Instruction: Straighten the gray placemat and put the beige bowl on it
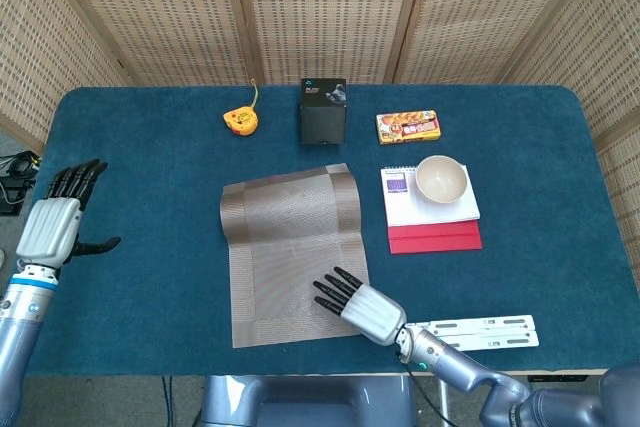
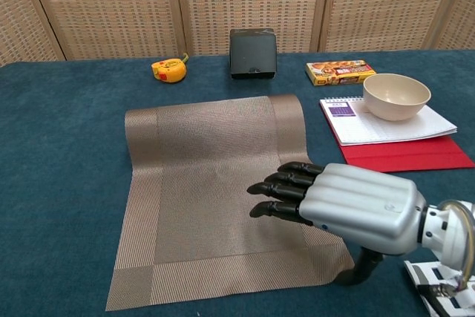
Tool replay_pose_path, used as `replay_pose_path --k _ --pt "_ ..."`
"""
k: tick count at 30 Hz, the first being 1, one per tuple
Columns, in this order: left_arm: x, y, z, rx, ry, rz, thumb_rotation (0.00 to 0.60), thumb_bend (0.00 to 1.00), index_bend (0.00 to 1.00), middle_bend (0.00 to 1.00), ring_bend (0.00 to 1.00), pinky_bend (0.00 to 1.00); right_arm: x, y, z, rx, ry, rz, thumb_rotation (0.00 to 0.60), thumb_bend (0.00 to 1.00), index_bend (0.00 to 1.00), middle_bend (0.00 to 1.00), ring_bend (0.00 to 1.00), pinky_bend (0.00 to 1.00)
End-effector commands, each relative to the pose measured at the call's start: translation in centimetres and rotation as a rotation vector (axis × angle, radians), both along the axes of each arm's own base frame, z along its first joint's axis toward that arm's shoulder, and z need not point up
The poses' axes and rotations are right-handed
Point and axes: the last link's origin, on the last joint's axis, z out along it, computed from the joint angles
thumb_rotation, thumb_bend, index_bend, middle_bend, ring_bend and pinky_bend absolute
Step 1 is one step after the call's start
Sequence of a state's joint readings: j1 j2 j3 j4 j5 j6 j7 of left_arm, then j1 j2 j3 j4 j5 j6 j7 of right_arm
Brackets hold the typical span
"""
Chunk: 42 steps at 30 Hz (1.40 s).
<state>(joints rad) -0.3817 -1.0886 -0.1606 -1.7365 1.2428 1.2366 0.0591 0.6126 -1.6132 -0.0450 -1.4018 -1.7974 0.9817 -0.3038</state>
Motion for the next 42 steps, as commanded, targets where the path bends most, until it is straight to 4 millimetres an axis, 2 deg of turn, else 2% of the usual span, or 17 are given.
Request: replay_pose_path --k 1,3,5,9,19,27,33,42 --pt "0.0 0.0 0.0 0.000 0.000 -0.001 0.600 0.00 0.00 0.00 0.00 0.00 0.0 -0.1 -0.2 0.001 0.003 0.002 0.600 0.22 0.16 0.00 0.00 0.00" --pt "0.0 -0.1 0.1 0.002 0.000 -0.002 0.600 0.00 0.00 0.00 0.00 0.00 0.0 -0.2 -0.3 0.001 0.007 0.007 0.600 0.37 0.17 0.00 0.00 0.00" --pt "0.0 -0.1 0.1 0.001 -0.001 -0.003 0.600 0.00 0.00 0.00 0.00 0.00 -0.2 -0.1 -0.3 0.001 0.011 0.013 0.600 0.46 0.18 0.00 0.00 0.00" --pt "0.0 -0.1 0.1 -0.001 -0.002 -0.003 0.600 0.00 0.00 0.00 0.00 0.00 -0.6 -0.1 -0.1 0.001 0.034 0.027 0.600 0.55 0.20 0.00 0.00 0.00" --pt "0.1 -0.2 0.0 -0.008 -0.003 -0.009 0.600 0.00 0.00 0.00 0.00 0.00 -1.8 -0.6 0.6 -0.015 0.094 0.044 0.600 0.57 0.27 0.00 0.00 0.00" --pt "0.2 -0.2 -0.2 -0.014 0.000 -0.014 0.600 0.00 0.00 0.00 0.00 0.00 -2.2 -0.9 0.8 -0.018 0.087 0.043 0.600 0.60 0.48 0.00 0.00 0.00" --pt "0.2 -0.2 -0.2 -0.015 0.000 -0.014 0.600 0.00 0.00 0.00 0.00 0.00 -2.3 -0.9 0.6 -0.008 0.070 0.049 0.600 0.62 0.59 0.00 0.00 0.00" --pt "0.3 -0.3 -0.3 -0.020 -0.001 -0.017 0.600 0.00 0.00 0.00 0.00 0.00 -2.0 -0.4 0.5 0.013 0.019 0.080 0.600 0.64 0.68 0.00 0.00 0.00"
